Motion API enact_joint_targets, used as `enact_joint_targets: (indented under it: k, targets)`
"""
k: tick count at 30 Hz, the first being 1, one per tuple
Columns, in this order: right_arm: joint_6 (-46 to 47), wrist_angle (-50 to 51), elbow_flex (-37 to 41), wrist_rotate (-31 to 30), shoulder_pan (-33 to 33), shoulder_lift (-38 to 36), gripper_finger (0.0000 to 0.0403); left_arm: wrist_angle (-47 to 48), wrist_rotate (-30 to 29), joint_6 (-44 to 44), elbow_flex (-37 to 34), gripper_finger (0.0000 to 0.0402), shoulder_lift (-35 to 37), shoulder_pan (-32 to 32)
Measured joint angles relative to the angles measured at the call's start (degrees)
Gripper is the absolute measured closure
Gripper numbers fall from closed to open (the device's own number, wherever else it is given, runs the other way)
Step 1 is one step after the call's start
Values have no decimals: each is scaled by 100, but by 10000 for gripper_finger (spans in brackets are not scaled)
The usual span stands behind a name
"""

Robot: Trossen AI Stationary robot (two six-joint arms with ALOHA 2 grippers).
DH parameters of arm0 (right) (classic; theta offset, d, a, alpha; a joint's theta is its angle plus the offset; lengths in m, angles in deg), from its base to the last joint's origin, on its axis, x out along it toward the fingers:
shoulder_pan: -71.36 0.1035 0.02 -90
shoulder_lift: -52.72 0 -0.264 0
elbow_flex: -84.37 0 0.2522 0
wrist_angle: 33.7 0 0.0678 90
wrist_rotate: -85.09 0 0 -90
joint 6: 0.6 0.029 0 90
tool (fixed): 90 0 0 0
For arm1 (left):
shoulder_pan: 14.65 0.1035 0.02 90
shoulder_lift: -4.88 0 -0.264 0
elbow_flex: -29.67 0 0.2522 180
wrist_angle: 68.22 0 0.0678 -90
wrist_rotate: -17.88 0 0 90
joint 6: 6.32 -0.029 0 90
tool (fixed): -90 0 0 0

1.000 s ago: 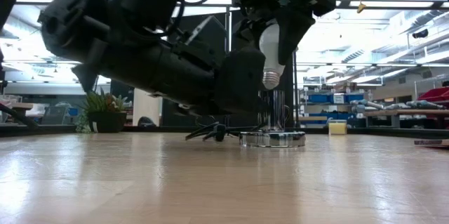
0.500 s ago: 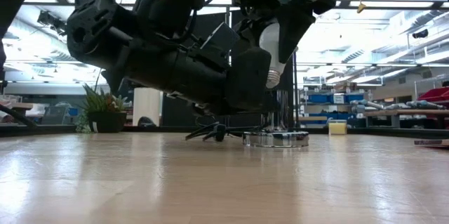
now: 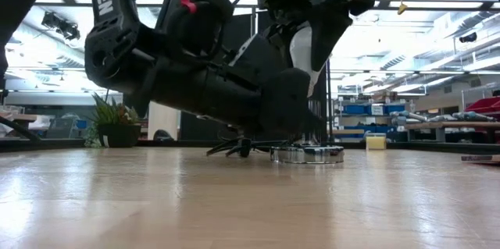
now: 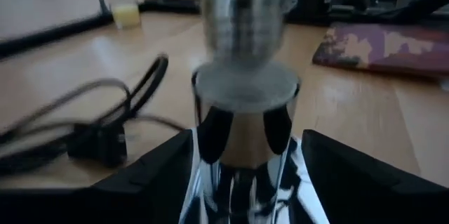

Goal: Screw lightbulb
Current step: Insert the white lightbulb into the silver lamp

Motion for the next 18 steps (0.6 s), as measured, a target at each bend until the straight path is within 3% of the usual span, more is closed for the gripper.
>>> enact_joint_targets:
  k: [11, 18]
  targets:
    - [84, -314, 281, -96, 13, -2, 139, -178, 71, -315, 0, 209, 2, 141]
    - [121, -376, 283, -147, 13, 106, 136, -175, 106, -269, 0, 215, 4, 166]
